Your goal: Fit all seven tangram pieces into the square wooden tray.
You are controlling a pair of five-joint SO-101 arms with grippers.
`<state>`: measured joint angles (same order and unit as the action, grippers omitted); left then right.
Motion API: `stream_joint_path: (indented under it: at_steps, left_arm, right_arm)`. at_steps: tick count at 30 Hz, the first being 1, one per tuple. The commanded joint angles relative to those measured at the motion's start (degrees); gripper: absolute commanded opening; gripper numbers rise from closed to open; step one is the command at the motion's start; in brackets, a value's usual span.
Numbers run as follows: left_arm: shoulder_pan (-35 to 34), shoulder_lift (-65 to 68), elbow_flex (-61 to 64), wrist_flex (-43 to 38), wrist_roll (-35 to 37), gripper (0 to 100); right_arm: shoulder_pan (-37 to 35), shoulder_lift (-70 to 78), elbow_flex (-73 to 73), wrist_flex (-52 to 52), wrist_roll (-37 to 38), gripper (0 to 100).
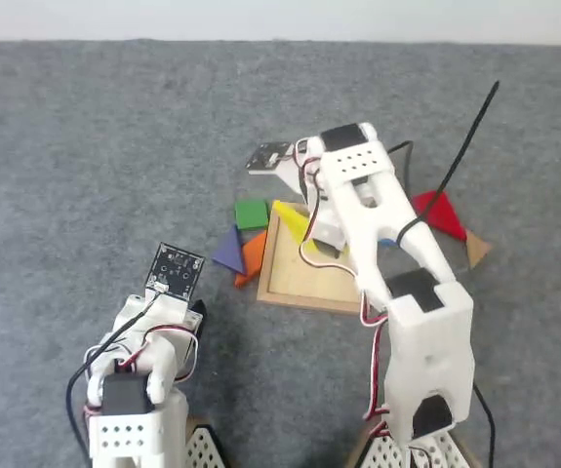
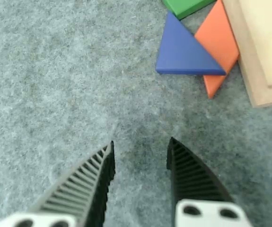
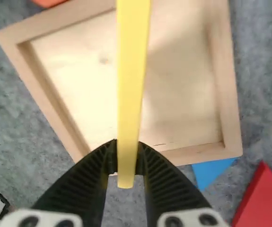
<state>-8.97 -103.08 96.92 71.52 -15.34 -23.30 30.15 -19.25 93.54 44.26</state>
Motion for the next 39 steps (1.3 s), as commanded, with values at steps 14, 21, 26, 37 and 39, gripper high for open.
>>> stream_joint_path:
  at_steps: [14,21,26,37,39]
  left_arm:
    - [-0.35,-0.70,-0.48,0.44,-0.44,17]
    - [-0.35,-0.70,-0.48,0.44,-0.44,17]
    - [-0.35,-0.70,-0.48,0.44,-0.44,17]
    - [-0.35,-0.70,-0.48,0.44,-0.44,17]
    - [-0.35,-0.70,-0.48,0.44,-0.44,17]
  right_arm:
    - [0.48,0.57,-7.82,-4.88,-9.58,24.2]
    - [1.80,0.84,-2.64,-22.90,-35.25,24.2]
    - [3.65,0.84,1.85,-31.08,-43.87,24.2]
    - [-1.71,0.57,7.38,-32.22,-40.53,24.2]
    - [-2.86,0.13,7.38,-31.16,-40.62,24.2]
